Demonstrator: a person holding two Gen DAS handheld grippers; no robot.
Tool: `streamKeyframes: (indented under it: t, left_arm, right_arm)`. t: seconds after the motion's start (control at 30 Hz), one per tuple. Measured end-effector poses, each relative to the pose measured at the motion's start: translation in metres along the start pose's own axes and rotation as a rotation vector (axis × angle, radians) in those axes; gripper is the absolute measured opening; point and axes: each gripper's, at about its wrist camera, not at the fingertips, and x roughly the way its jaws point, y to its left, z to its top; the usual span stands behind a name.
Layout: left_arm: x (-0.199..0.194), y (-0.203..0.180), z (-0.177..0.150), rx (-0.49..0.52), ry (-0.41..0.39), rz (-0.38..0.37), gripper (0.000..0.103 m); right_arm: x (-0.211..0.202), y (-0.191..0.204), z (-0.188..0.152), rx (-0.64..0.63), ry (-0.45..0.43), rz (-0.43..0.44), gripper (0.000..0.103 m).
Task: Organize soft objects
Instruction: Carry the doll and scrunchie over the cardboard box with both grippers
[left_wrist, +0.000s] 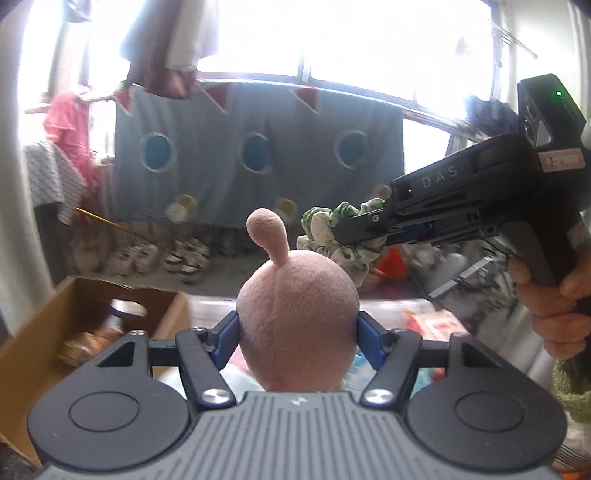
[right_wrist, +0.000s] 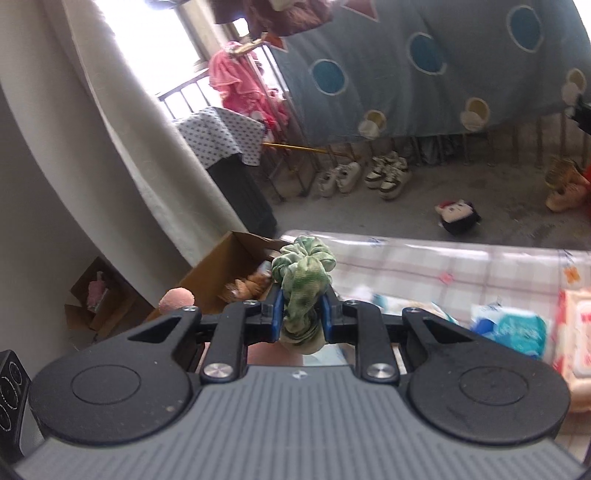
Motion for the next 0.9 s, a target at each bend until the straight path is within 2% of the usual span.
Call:
streamKeyframes:
  t: [0.2,0.43,0.67,0.9]
  left_arm:
    - [0.001,0.059,0.019,0.021,0.000,0.152,0.067]
    - [0.044,0.139,0.031,0.040,0.120,0.268,0.067]
    - [0.128,0.201,0.017,0.055,0.299,0.276,0.067]
    - [0.214,0.223,0.002,0.103,0.460,0.236,0.067]
  right_arm:
    - [0.062,0.059,0.039,-0.022,0.058,0.091,0.018]
    - [0.180,0.098,0.062,0.012,0.171,0.144,0.018]
    - [0.299,0.087,0.065,0.088,0.258,0.113,0.017]
    - [0.352,0.041,0.066,0.135,0.258,0.078,0.017]
